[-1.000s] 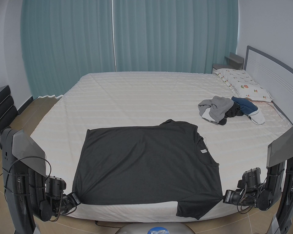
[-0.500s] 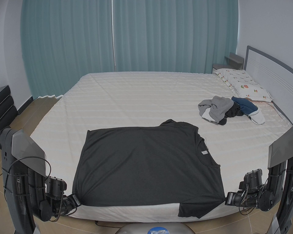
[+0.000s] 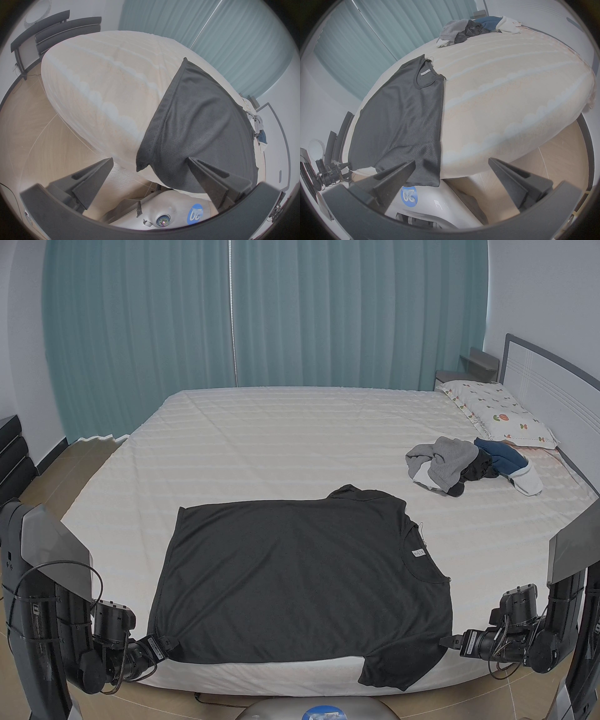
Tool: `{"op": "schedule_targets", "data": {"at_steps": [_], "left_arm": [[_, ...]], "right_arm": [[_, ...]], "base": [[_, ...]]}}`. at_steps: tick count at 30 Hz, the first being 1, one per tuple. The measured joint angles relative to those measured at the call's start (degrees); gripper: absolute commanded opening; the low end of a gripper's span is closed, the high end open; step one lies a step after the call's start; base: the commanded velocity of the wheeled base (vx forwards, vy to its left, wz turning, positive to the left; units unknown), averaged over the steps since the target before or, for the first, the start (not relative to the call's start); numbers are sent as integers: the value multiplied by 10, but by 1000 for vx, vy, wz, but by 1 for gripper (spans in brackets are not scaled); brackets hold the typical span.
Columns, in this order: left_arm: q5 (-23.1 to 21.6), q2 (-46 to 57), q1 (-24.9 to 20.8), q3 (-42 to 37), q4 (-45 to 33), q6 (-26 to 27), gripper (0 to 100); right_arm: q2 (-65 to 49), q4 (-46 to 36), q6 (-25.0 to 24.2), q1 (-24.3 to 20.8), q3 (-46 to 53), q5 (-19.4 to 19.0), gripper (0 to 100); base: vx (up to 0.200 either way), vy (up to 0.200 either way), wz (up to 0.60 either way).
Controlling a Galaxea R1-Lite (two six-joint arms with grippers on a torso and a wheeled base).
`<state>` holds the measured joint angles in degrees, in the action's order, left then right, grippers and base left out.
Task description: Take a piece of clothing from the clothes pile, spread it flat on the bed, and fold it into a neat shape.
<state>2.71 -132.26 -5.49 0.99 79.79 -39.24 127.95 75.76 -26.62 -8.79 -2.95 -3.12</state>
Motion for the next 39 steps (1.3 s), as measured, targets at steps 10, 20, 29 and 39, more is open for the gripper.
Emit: {"op": "schedule_targets", "data": {"at_steps": [10, 20, 29, 39], "left_arm": [[-5, 90, 17, 0, 3, -4, 100], [-58, 113, 49, 0, 6, -11, 100], [-63, 113, 58, 0, 6, -10, 100], [-65, 113, 52, 0, 5, -11, 100]], "right_arm": [[-68, 6, -12, 20, -3, -1, 100], [-100, 12, -42, 22, -7, -8, 100], [-103, 15, -54, 19, -15, -10, 100], [-102, 15, -66, 13, -16, -11, 100]], "base": [[0, 20, 0], [0, 200, 0], [0, 44, 0], [40, 0, 0]]}}
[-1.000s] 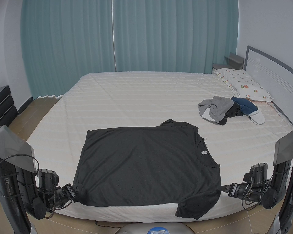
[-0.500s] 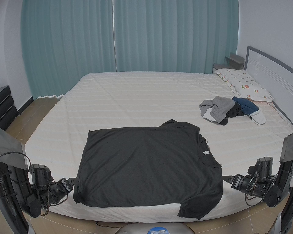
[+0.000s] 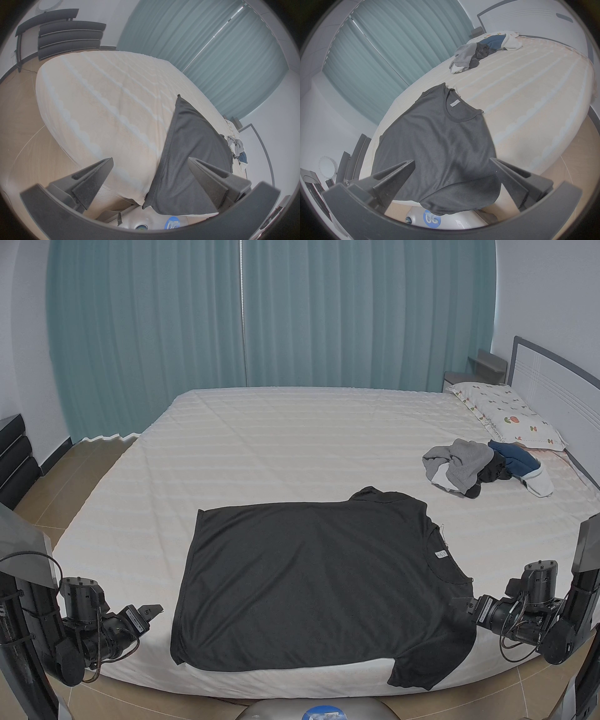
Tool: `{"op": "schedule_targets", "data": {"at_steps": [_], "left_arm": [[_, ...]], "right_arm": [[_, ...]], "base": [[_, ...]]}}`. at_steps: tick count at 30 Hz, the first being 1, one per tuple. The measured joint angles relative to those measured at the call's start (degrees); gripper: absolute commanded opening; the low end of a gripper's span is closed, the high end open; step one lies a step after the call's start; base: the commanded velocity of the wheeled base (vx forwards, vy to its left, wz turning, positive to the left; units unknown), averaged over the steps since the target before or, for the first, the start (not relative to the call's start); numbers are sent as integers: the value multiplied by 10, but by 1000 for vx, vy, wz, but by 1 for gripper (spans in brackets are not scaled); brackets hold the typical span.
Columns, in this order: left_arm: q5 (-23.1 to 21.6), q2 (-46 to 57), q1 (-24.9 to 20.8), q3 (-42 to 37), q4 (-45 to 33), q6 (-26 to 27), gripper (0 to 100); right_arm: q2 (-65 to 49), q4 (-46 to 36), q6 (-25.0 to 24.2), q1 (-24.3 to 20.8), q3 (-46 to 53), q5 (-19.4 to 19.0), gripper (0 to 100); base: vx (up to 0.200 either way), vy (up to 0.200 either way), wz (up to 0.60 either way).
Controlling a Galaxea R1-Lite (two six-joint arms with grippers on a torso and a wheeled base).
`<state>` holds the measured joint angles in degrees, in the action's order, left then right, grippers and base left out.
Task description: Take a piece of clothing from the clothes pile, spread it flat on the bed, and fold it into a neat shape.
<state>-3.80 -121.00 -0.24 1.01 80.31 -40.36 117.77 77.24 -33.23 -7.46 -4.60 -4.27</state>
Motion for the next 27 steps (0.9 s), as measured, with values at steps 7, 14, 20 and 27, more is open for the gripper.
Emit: {"op": "schedule_targets", "data": {"at_steps": [7, 14, 20, 27], "left_arm": [[0, -2, -15, 0, 0, -1, 100], [0, -6, -19, 0, 0, -16, 100], [0, -7, -26, 2, 1, -34, 100], [-4, -10, -42, 10, 0, -59, 100]], "right_arm": [[0, 0, -10, -5, -6, -7, 100], [3, -13, -21, -5, -69, -13, 100], [18, -92, -21, -2, -173, -14, 100], [43, -193, -21, 9, -319, -18, 100]], "base": [[114, 0, 0], [0, 0, 0], [0, 0, 0], [143, 0, 0]]}}
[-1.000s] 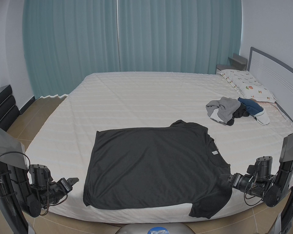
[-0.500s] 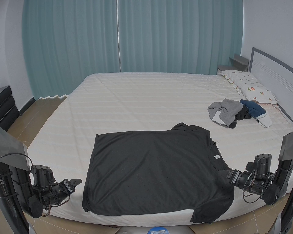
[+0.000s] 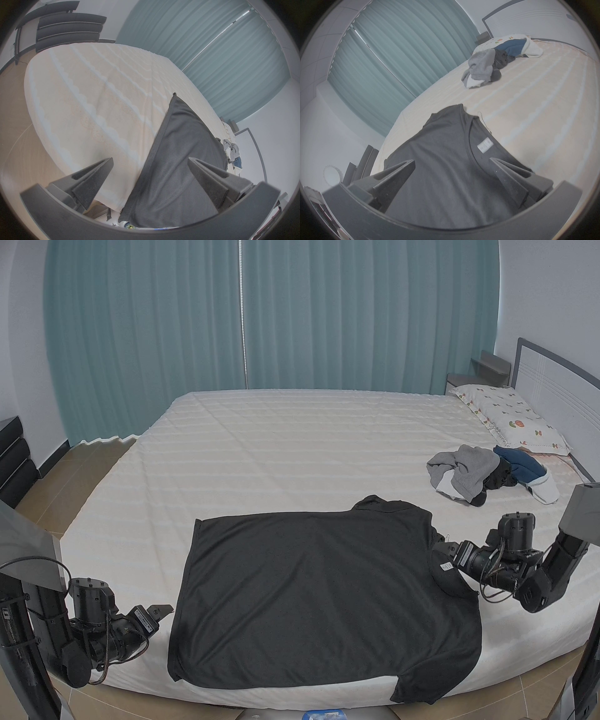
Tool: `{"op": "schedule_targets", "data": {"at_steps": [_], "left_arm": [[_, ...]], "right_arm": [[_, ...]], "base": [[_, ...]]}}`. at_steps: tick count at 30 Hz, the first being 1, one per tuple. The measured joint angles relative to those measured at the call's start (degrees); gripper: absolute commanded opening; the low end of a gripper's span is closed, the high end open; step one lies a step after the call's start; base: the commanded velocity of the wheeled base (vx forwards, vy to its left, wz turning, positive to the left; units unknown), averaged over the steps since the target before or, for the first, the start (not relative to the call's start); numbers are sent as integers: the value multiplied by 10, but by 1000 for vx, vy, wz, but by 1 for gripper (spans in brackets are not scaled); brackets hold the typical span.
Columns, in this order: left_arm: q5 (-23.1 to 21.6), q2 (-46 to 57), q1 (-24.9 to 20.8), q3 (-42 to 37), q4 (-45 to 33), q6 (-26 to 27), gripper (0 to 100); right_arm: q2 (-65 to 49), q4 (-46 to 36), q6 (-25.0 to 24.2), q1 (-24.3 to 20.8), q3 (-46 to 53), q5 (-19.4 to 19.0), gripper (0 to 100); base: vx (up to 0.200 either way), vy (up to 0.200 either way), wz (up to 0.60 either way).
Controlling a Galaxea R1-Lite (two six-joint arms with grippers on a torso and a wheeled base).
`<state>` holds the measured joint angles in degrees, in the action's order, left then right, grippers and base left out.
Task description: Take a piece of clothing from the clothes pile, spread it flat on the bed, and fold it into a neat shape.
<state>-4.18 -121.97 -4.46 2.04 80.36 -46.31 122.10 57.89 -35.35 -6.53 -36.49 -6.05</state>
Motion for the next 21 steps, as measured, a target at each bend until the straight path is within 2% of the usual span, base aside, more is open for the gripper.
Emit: {"op": "schedule_targets", "data": {"at_steps": [5, 12, 21], "left_arm": [[-2, -4, -7, 3, 0, -6, 100], [-4, -10, -11, 5, 1, -9, 100], [-4, -13, -11, 7, 1, -10, 100]], "right_arm": [[25, -61, 2, 5, -98, -11, 100], [66, -170, 23, 15, -223, -53, 100], [141, -253, 38, 35, -384, -73, 100]], "base": [[40, 0, 0], [0, 0, 0], [0, 0, 0]]}}
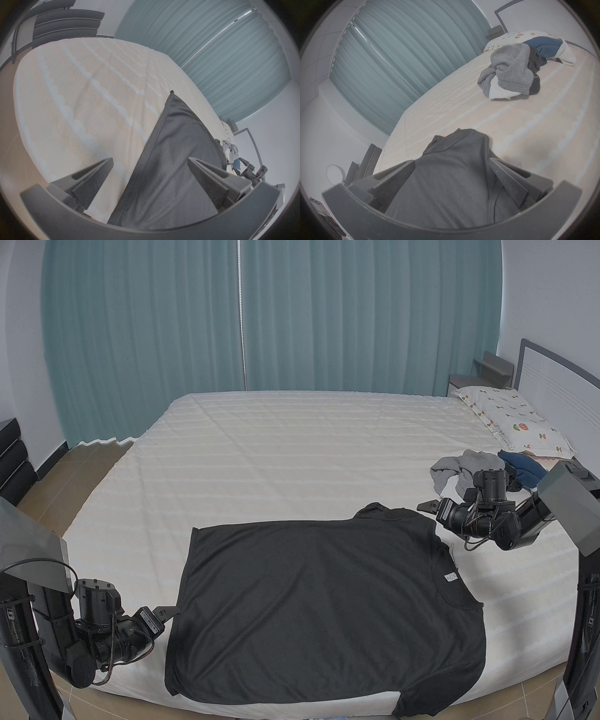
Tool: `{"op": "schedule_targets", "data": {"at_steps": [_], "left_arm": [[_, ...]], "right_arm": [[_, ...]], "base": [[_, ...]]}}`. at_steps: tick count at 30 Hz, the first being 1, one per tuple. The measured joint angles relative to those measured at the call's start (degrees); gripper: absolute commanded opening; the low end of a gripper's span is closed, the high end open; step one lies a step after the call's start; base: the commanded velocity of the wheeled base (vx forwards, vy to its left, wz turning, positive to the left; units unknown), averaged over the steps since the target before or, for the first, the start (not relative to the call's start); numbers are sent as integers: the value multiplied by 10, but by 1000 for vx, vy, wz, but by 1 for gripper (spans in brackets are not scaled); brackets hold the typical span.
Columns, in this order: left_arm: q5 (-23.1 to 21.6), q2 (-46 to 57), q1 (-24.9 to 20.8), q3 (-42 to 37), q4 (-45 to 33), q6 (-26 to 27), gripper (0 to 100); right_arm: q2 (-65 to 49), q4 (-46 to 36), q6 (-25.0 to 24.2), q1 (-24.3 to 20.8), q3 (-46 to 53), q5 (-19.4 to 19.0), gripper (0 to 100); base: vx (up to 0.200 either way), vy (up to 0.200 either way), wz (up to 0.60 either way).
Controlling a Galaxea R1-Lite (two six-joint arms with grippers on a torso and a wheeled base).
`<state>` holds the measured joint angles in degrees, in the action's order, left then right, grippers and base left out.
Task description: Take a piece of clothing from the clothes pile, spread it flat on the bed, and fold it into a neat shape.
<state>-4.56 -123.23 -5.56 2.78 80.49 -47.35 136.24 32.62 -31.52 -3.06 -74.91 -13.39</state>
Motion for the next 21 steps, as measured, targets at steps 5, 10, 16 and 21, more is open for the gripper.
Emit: {"op": "schedule_targets", "data": {"at_steps": [5, 10, 16, 21], "left_arm": [[0, -1, 0, 1, 0, -1, 100], [0, -2, 0, 3, 0, -1, 100], [1, -4, 0, 4, 0, -1, 100], [1, -5, 0, 5, 0, -1, 100]], "right_arm": [[49, -25, 4, 12, -73, -3, 100], [93, -38, 4, 18, -134, -2, 100], [139, -54, 3, 25, -203, 1, 100], [167, -71, 0, 29, -249, 5, 100]], "base": [[0, 0, 0], [0, 0, 0], [0, 0, 0], [0, 0, 0]]}}
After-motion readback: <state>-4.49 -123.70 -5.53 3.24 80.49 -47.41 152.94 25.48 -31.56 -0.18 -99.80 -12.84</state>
